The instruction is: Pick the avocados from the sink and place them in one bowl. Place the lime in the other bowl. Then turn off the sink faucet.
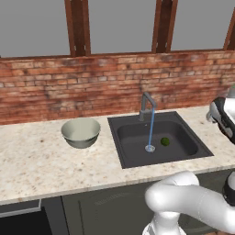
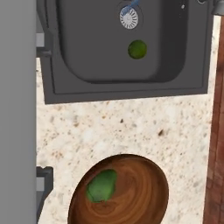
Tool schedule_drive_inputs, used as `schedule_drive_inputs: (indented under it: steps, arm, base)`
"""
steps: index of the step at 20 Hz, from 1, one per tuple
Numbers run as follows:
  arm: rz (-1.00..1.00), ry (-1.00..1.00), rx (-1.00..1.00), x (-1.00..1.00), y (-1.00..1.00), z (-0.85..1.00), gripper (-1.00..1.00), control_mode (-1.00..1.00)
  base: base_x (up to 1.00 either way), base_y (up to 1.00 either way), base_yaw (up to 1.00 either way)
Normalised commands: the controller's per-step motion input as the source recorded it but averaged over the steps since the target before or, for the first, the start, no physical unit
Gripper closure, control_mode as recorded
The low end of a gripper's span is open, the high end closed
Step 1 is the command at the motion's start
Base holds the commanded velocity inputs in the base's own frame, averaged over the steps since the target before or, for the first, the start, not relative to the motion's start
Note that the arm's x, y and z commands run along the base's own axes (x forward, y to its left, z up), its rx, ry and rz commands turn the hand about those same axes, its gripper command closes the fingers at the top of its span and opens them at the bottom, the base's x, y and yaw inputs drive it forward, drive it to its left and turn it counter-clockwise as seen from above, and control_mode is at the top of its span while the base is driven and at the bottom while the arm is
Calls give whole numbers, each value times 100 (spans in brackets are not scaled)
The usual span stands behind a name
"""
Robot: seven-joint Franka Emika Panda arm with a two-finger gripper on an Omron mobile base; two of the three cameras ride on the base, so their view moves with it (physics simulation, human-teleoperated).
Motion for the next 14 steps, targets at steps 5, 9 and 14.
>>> schedule_drive_inputs:
  steps: [5, 9, 14]
  arm:
    - [11, 0, 0, 0, 79, 0, -100, -100]
    - [9, 0, 2, 0, 67, 0, -100, -100]
    - [10, 0, 3, 0, 44, 0, -100, -100]
  base:
    - [0, 0, 0]
    - [0, 0, 0]
    - [0, 0, 0]
